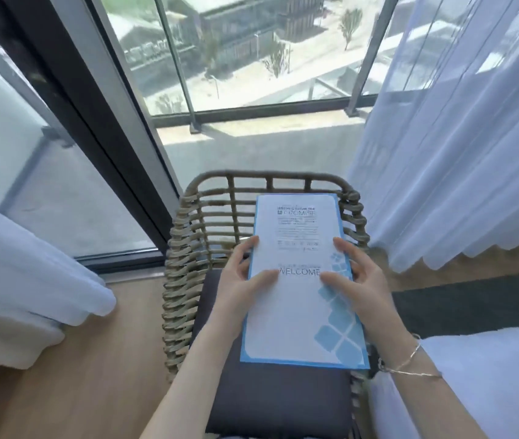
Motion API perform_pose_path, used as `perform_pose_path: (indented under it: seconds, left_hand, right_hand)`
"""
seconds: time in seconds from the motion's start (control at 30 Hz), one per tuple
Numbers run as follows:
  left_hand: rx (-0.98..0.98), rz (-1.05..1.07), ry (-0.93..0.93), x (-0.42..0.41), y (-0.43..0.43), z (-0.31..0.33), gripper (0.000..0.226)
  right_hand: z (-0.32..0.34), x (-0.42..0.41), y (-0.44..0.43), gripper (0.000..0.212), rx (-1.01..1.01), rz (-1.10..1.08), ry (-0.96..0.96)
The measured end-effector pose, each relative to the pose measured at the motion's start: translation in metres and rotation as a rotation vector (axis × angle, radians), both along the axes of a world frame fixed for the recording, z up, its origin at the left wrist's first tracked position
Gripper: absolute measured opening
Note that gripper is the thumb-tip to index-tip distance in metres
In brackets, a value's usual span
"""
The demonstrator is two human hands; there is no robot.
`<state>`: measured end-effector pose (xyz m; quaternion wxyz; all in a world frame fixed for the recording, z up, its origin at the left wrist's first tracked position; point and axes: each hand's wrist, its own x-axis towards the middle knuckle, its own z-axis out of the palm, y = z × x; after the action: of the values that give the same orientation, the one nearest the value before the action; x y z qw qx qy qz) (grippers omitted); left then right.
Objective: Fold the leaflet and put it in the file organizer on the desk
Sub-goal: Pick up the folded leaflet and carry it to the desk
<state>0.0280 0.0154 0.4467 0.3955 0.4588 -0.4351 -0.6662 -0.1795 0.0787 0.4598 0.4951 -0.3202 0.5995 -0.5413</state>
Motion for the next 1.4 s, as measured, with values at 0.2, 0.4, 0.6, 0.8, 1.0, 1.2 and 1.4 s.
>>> perform_pose_path:
  seconds: [0.2,0.4,0.6,0.8,1.0,1.2,1.4]
  left_hand:
    - [-0.205,0.062,-0.003,0.015,-0.006,0.13,0.061]
    - [-0.303,0.187,-0.026,0.038,0.018,0.168,0.06]
    - [-0.32,0.402,-0.052,0.095,0.049,0.172,0.062]
    - [-0.313,0.759,-0.049,0.19,0.108,0.169,0.064]
    - [-0.291,1.143,-0.078,0.288,0.206,0.168,0.066]
    - [-0.272,1.468,-0.195,0.376,0.313,0.17,0.062]
    - [-0.254,1.724,-0.301,0.46,0.418,0.173,0.059]
  right_hand:
    - [0.12,0.015,-0.011,0.065,-0.191,0.045,0.009]
    - [0.154,0.039,-0.014,0.068,-0.263,0.136,0.026]
    - [0.161,0.094,-0.03,0.066,-0.287,0.333,0.01]
    - [0.162,0.204,-0.034,0.067,-0.296,0.658,-0.031]
    - [0.159,0.348,0.001,0.065,-0.278,1.01,-0.069]
    - [0.154,0.491,0.072,0.062,-0.266,1.312,-0.127]
    - [0.152,0.622,0.158,0.062,-0.299,1.565,-0.154]
